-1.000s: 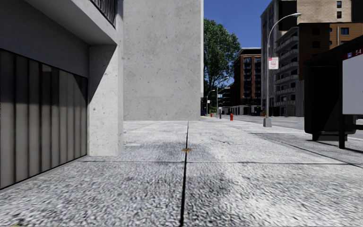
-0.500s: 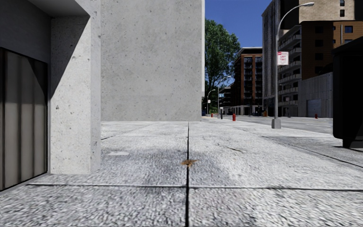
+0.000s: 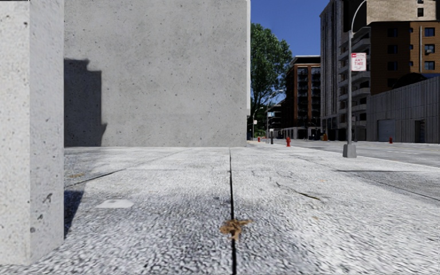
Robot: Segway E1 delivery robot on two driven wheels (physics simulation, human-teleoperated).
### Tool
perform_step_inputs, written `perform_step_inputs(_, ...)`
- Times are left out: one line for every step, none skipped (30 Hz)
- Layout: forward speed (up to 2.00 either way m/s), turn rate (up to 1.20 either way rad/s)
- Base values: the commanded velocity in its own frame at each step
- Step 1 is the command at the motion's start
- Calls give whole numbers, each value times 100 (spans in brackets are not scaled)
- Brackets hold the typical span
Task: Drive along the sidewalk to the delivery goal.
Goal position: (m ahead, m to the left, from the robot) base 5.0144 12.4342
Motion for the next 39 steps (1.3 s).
perform_step_inputs(183, 29)
perform_step_inputs(173, 30)
perform_step_inputs(169, 31)
perform_step_inputs(169, 31)
perform_step_inputs(166, 31)
perform_step_inputs(164, 32)
perform_step_inputs(163, 37)
perform_step_inputs(162, 39)
perform_step_inputs(162, 39)
perform_step_inputs(162, 40)
perform_step_inputs(162, 40)
perform_step_inputs(162, 41)
perform_step_inputs(162, 41)
perform_step_inputs(162, 41)
perform_step_inputs(162, 41)
perform_step_inputs(162, 41)
perform_step_inputs(162, 41)
perform_step_inputs(162, 45)
perform_step_inputs(162, 47)
perform_step_inputs(162, 48)
perform_step_inputs(162, 48)
perform_step_inputs(162, 49)
perform_step_inputs(162, 53)
perform_step_inputs(162, 54)
perform_step_inputs(162, 54)
perform_step_inputs(162, 55)
perform_step_inputs(162, 55)
perform_step_inputs(162, 55)
perform_step_inputs(162, 55)
perform_step_inputs(162, 56)
perform_step_inputs(162, 56)
perform_step_inputs(162, 56)
perform_step_inputs(162, 56)
perform_step_inputs(162, 57)
perform_step_inputs(162, 57)
perform_step_inputs(162, 57)
perform_step_inputs(162, 57)
perform_step_inputs(162, 66)
perform_step_inputs(162, 69)
